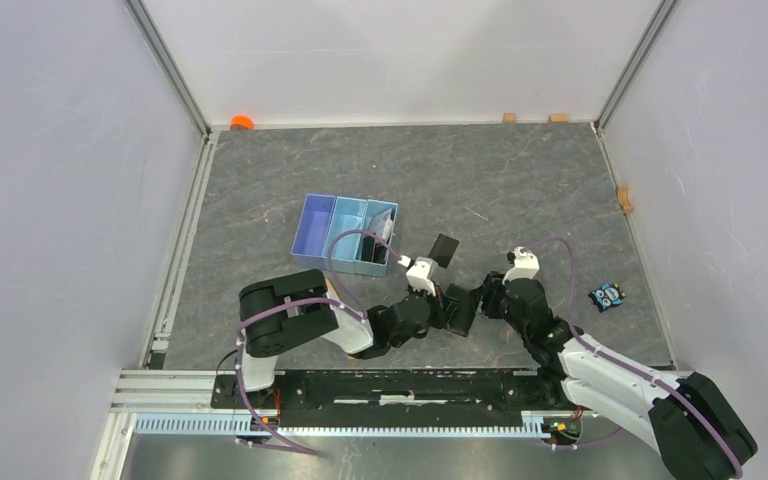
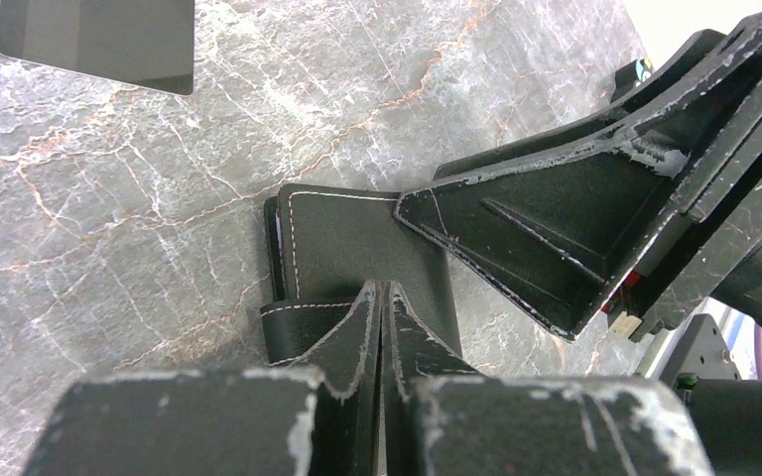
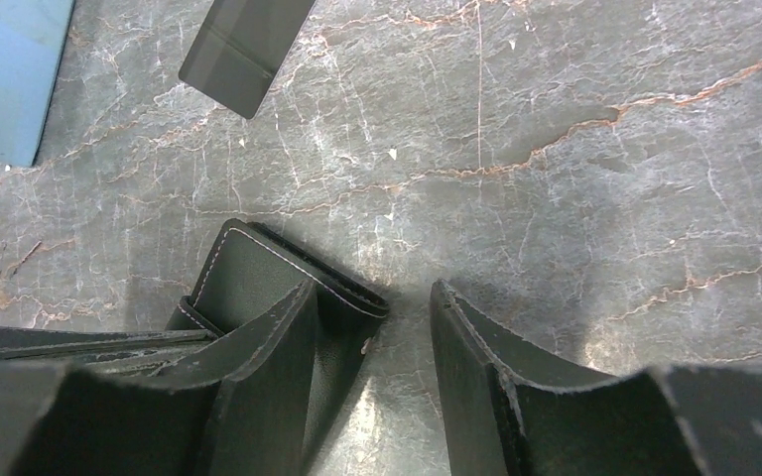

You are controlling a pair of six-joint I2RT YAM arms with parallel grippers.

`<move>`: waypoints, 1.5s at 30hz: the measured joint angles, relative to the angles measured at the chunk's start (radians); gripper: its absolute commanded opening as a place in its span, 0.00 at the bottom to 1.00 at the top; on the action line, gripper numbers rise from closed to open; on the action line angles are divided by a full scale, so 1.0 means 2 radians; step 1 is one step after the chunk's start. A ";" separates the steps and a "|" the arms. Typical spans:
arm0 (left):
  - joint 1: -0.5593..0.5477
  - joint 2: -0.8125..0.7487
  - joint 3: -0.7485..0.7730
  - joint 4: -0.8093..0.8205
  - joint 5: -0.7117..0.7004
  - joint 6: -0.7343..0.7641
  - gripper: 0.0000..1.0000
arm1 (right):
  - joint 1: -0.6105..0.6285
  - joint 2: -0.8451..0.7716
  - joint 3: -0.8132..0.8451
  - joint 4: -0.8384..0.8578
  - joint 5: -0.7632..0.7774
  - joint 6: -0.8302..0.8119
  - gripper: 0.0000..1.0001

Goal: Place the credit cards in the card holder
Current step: Close the card holder at the center of the board.

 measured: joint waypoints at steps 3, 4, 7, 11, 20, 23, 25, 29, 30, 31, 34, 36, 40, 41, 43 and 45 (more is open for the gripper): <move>-0.001 0.003 -0.003 0.008 -0.006 -0.016 0.02 | 0.000 -0.004 0.000 -0.005 0.001 0.000 0.51; -0.002 0.004 -0.005 0.011 -0.009 -0.021 0.02 | 0.000 -0.006 0.000 -0.007 0.001 0.000 0.51; -0.006 0.005 -0.007 0.013 -0.023 -0.041 0.02 | 0.000 -0.010 0.000 -0.012 0.003 0.000 0.51; -0.014 0.010 -0.006 0.014 -0.048 -0.066 0.02 | 0.000 -0.010 0.001 -0.015 0.004 0.000 0.51; -0.038 0.023 -0.006 0.027 -0.103 -0.112 0.02 | 0.000 -0.010 0.008 -0.031 0.004 -0.004 0.50; -0.045 0.031 -0.006 0.035 -0.120 -0.122 0.02 | 0.000 -0.011 0.010 -0.035 0.004 -0.004 0.51; -0.051 0.037 -0.006 0.039 -0.135 -0.130 0.02 | 0.000 -0.013 0.010 -0.039 0.004 -0.004 0.51; -0.065 0.046 0.000 0.039 -0.164 -0.145 0.02 | 0.000 -0.021 0.011 -0.049 0.005 -0.005 0.51; -0.070 0.051 0.002 0.039 -0.171 -0.149 0.02 | 0.000 -0.023 0.011 -0.053 0.004 -0.005 0.51; -0.072 0.053 0.004 0.039 -0.176 -0.151 0.02 | 0.000 -0.025 0.011 -0.055 0.005 -0.005 0.51; -0.079 0.062 0.014 0.037 -0.192 -0.158 0.02 | 0.000 -0.032 0.011 -0.063 0.006 -0.005 0.51; -0.084 0.064 0.021 0.027 -0.203 -0.160 0.02 | 0.000 -0.036 0.011 -0.068 0.008 -0.005 0.51; -0.090 0.064 0.035 0.000 -0.218 -0.167 0.02 | 0.000 -0.040 0.011 -0.073 0.009 -0.005 0.51; -0.091 0.064 0.036 -0.004 -0.220 -0.168 0.02 | 0.000 -0.040 0.011 -0.073 0.010 -0.005 0.51; -0.091 0.061 0.037 -0.008 -0.219 -0.168 0.04 | 0.000 -0.040 0.011 -0.073 0.010 -0.006 0.52; -0.092 0.052 0.039 -0.016 -0.212 -0.163 0.14 | 0.000 -0.040 0.012 -0.075 0.010 -0.009 0.54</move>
